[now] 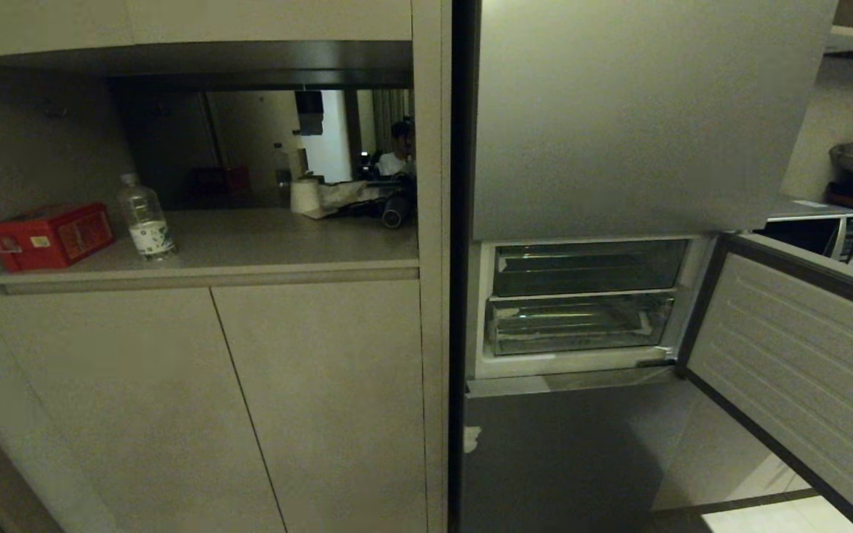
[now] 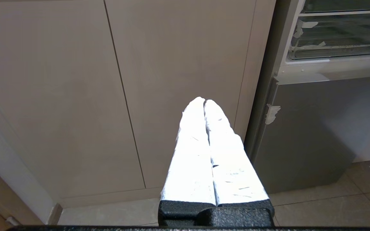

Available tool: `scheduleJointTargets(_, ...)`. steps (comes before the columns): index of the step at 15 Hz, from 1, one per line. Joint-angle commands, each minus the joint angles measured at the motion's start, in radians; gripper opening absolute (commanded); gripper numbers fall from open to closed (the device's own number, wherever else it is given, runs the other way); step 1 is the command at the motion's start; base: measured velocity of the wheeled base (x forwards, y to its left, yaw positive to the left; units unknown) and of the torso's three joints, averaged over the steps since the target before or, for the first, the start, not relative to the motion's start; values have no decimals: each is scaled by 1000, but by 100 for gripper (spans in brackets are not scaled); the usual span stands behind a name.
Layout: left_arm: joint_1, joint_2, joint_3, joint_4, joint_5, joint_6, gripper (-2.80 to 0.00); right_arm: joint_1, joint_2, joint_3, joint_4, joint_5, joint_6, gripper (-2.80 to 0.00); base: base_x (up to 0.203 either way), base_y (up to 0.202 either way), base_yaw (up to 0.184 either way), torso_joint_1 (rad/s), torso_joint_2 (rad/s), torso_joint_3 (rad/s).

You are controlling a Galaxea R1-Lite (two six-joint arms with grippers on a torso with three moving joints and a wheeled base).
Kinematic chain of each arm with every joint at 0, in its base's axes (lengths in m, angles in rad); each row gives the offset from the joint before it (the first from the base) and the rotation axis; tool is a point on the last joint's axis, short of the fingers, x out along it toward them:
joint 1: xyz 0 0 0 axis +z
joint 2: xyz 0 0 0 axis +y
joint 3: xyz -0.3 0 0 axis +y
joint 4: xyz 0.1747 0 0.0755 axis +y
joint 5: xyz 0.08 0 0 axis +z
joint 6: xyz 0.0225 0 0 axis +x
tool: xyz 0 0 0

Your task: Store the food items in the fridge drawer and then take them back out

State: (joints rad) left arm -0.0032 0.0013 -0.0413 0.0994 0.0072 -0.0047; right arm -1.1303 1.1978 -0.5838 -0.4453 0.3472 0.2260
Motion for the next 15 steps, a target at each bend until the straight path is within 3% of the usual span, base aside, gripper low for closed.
scheduleJointTargets(1,0,0,0,0,0,0,-280,-47,223,-8,-111,-9,3,-280,0,0,0,0,0,0)
scheduleJointTargets(3,0,0,0,0,0,0,-280,-88,295,-8,-209,-44,2,-280,0,0,0,0,0,0)
scheduleJointTargets(8,0,0,0,0,0,0,-280,-179,358,-28,-248,-50,6,-280,0,0,0,0,0,0)
scheduleJointTargets(15,0,0,0,0,0,0,-280,-181,536,-162,-265,-44,6,-280,0,0,0,0,0,0)
